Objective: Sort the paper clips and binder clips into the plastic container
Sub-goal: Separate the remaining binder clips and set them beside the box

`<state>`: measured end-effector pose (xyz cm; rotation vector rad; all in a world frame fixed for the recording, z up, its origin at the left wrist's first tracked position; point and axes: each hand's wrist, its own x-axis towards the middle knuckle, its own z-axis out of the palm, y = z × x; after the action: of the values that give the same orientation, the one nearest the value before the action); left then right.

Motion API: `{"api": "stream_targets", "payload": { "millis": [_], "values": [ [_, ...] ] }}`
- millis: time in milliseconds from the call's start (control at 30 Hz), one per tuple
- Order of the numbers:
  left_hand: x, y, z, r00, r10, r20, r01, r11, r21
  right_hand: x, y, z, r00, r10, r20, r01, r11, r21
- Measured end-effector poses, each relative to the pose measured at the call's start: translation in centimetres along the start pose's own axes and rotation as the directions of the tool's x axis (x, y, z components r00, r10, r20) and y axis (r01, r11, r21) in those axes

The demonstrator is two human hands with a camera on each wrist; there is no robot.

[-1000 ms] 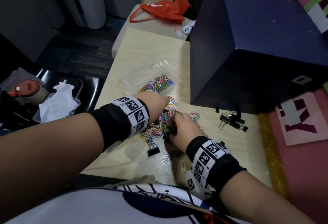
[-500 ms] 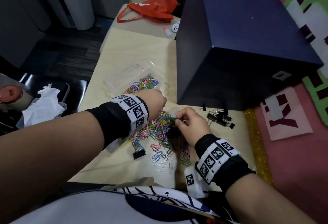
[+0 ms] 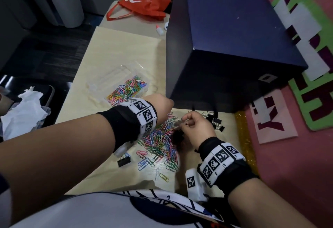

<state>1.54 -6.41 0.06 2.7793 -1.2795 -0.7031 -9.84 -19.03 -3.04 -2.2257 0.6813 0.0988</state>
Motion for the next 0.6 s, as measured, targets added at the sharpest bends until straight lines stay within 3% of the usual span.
{"api": "stream_targets", "payload": {
  "millis": [133,233,300,467,600],
  "values": [
    [0.9,1.7,0.1,0.998,0.000,-0.069,-0.013,0.983,-0.183,0.3,0.4,-1.4,0.990,0.072,-0.123,-0.080,0.995,-0.061],
    [1.9,2.7,0.4,0.995,-0.029,-0.100,-0.010,0.930,-0.368,0.7,0.8,-2.4,0.932,0.165,-0.322,-0.183,0.983,-0.026],
    [2.2,2.8,0.7,0.996,-0.013,-0.083,-0.024,0.905,-0.424,1.0,1.0,-2.8,0.900,0.210,-0.382,-0.220,0.975,0.019],
    [1.7,1.0,2.0,0.999,0.032,-0.039,-0.040,0.972,-0.230,0.5,1.1,-2.2,0.916,0.165,-0.367,-0.235,0.959,-0.156],
    [0.4,-0.8,2.6,0.999,-0.005,-0.041,0.001,0.996,-0.091,-0.4,0.4,-1.0,0.980,0.075,-0.185,-0.122,0.960,-0.252]
  ]
}}
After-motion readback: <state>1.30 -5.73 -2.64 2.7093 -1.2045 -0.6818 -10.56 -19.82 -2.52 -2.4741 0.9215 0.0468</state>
